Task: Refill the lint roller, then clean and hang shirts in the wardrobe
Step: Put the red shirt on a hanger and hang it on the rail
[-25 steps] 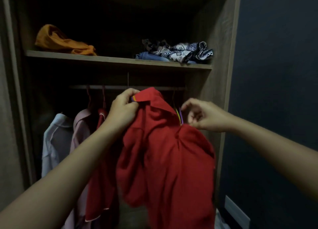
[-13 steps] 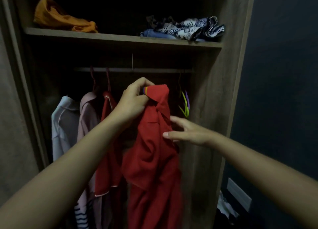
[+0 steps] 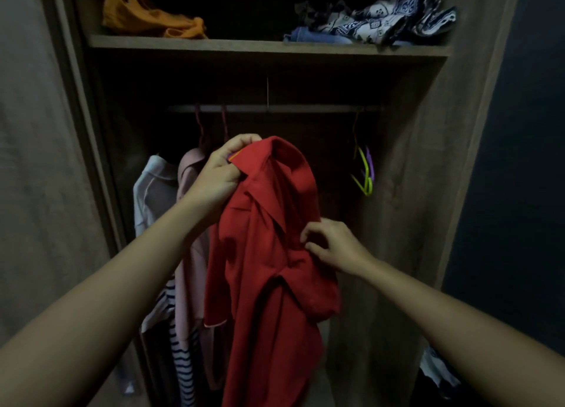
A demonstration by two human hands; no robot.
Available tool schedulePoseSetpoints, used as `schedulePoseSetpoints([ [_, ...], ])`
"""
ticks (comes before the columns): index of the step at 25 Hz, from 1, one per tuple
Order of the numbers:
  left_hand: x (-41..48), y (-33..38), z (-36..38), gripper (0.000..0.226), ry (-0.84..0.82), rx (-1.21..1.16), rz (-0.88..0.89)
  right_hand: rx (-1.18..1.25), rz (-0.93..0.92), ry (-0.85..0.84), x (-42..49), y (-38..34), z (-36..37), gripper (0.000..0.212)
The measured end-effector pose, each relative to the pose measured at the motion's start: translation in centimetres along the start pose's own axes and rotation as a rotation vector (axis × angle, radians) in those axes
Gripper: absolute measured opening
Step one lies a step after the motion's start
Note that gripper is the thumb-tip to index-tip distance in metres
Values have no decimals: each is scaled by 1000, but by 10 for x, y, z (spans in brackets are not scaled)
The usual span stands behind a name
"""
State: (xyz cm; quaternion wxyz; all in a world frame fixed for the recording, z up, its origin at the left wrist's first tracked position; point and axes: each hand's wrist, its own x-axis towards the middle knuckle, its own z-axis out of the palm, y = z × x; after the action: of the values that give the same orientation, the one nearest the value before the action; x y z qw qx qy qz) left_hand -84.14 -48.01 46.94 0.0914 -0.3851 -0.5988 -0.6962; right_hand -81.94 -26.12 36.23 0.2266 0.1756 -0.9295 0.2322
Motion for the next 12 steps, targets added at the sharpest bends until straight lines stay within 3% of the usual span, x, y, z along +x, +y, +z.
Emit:
schedulePoseSetpoints([
  [4, -1, -13, -23, 29, 119, 72, -36, -99, 24, -104, -14, 11, -20, 24],
  [9, -14, -49, -39, 30, 116, 264, -198, -62, 46, 44, -23, 2, -97, 29],
  [12, -18, -82, -22, 25, 127, 305, -326, -202, 59, -38, -8, -9, -119, 43],
])
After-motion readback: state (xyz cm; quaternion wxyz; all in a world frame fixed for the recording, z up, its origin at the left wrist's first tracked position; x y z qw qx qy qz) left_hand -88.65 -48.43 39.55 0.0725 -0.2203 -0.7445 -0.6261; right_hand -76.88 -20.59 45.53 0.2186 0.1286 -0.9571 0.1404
